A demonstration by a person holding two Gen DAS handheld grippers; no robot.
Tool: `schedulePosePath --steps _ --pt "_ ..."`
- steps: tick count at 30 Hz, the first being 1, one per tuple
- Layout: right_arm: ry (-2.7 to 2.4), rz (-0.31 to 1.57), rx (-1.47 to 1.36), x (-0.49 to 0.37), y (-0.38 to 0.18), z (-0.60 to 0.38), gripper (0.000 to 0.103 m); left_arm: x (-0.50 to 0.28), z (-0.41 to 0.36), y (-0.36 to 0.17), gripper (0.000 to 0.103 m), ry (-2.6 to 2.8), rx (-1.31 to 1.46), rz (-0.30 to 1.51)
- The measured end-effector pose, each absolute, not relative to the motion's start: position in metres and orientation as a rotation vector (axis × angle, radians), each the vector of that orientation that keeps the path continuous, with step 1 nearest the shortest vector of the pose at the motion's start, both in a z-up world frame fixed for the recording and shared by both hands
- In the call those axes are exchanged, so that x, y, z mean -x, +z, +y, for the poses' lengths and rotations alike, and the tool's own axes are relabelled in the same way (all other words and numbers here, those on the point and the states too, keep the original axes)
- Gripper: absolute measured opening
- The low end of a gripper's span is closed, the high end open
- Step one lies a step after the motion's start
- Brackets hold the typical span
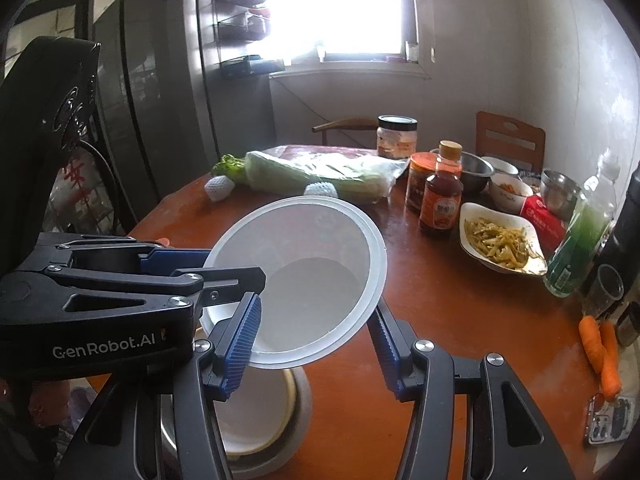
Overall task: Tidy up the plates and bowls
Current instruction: 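Lift the white bowl and carry it over the yellow bowl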
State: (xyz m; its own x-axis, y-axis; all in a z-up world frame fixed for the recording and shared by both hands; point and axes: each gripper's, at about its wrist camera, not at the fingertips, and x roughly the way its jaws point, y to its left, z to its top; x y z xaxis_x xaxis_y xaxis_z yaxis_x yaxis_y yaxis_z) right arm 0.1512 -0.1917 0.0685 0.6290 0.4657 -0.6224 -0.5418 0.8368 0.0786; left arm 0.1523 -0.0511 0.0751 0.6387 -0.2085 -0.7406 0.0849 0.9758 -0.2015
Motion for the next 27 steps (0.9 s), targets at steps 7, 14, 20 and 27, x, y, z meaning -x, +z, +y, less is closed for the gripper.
schedulePosePath --steps 7,14,20,27 --pt "0.586 0.643 0.133 -0.131 0.077 -0.181 0.056 -0.133 -0.039 0.079 0.036 -0.167 0.161 0.834" --pt "0.591 0.628 0.146 -0.112 0.077 -0.170 0.057 -0.115 -0.028 0.080 0.036 -0.162 0.170 0.815" --pt "0.599 0.611 0.161 -0.095 0.081 -0.164 0.057 -0.098 -0.023 0.084 0.036 -0.157 0.171 0.793" --pt "0.598 0.595 0.174 -0.077 0.082 -0.162 0.057 -0.076 -0.021 0.086 0.036 -0.162 0.172 0.769"
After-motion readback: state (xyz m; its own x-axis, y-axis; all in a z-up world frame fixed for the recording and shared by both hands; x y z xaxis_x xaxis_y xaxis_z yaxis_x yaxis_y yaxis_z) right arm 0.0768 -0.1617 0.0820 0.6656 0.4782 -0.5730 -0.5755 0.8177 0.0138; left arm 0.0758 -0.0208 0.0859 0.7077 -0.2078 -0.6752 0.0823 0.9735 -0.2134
